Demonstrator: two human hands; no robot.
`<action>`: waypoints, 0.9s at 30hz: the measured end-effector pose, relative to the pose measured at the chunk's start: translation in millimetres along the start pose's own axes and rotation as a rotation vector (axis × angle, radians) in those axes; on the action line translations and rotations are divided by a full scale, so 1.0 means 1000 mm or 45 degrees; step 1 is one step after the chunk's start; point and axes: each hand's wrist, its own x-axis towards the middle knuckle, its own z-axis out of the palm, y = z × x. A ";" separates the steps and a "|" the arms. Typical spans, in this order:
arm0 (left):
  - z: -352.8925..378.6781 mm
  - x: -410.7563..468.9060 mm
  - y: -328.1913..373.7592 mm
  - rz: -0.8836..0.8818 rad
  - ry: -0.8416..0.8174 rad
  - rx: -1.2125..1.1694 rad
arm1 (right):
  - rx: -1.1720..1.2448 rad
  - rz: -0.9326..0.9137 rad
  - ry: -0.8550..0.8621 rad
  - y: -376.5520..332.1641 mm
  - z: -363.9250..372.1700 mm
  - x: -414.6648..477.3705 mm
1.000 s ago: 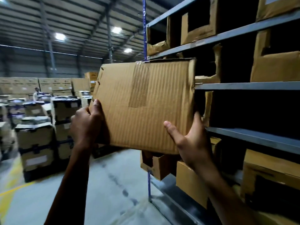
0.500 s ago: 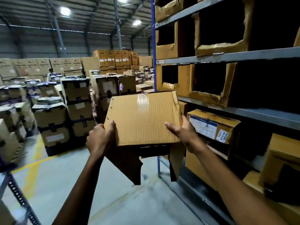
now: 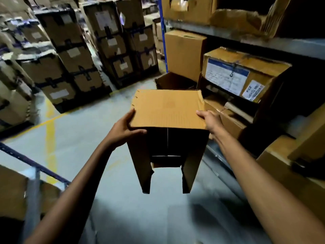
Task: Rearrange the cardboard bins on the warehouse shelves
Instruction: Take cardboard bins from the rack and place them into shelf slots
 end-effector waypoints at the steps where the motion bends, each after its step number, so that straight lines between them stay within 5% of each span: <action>1: 0.007 0.005 -0.005 0.010 0.021 0.092 | 0.036 0.057 0.027 0.006 -0.001 0.006; 6: 0.039 0.024 -0.007 -0.130 0.562 0.302 | 0.116 0.214 0.034 0.028 0.006 0.023; 14: 0.036 0.060 -0.032 -0.269 0.432 0.364 | 0.036 0.115 0.123 0.059 0.037 0.032; 20: 0.027 0.075 -0.062 -0.239 0.315 0.286 | -0.944 -0.217 0.234 0.064 0.064 0.027; 25: 0.045 0.078 -0.061 -0.144 0.241 0.267 | -1.443 -0.345 -0.327 0.057 0.121 0.010; 27: 0.053 0.077 -0.058 -0.055 0.203 0.266 | -1.612 -0.421 -0.376 0.061 0.147 0.006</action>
